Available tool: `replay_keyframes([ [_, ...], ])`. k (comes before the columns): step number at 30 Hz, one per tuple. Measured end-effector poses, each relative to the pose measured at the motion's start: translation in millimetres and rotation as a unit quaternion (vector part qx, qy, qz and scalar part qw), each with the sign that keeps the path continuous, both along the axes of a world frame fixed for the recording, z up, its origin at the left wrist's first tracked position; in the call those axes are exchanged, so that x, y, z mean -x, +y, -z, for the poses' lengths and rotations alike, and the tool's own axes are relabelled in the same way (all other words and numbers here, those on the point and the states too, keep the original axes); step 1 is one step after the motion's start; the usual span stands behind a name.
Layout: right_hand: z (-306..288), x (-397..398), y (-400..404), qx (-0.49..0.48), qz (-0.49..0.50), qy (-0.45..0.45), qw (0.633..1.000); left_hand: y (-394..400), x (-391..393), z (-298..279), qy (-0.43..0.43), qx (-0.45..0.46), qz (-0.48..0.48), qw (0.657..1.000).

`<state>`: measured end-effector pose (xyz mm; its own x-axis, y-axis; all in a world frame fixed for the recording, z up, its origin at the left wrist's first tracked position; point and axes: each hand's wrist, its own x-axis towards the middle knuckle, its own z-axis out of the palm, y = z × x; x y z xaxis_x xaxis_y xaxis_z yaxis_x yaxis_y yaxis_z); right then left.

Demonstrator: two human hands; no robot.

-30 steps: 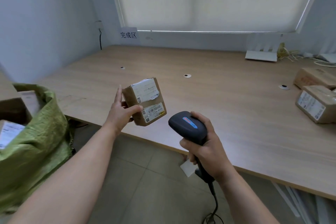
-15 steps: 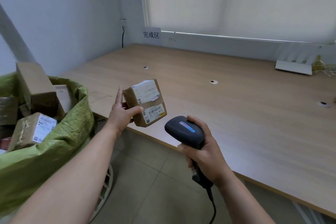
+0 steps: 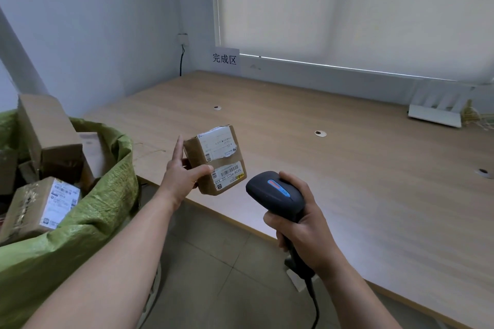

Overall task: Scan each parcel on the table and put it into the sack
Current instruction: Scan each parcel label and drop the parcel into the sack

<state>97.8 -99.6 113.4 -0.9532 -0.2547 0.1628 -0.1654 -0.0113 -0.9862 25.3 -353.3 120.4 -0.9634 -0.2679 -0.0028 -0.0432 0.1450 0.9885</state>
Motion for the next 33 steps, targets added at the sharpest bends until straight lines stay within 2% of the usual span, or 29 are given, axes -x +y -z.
replay_keyframes([
  [9,-10.3,24.4,-47.3,-0.007,-0.022,0.02,1.0,-53.9,3.3,11.5,-0.002,0.021,-0.071,0.997],
  [17,-21.3,44.2,-122.8,-0.014,-0.072,0.04,0.996,-116.9,-24.5,-4.2,0.056,0.061,-0.145,0.986],
  [22,-25.6,56.0,-183.5,-0.014,-0.123,0.048,0.991,-176.9,-46.3,-11.3,0.088,0.085,-0.215,0.969],
  [25,-27.6,60.0,-220.3,-0.005,-0.16,0.056,0.985,-214.7,-66.1,-16.1,0.073,0.085,-0.251,0.962],
  [33,-24.1,61.4,-307.4,0.012,-0.233,0.046,0.971,-305.6,-102.9,-3.4,0.021,0.143,-0.383,0.912],
])
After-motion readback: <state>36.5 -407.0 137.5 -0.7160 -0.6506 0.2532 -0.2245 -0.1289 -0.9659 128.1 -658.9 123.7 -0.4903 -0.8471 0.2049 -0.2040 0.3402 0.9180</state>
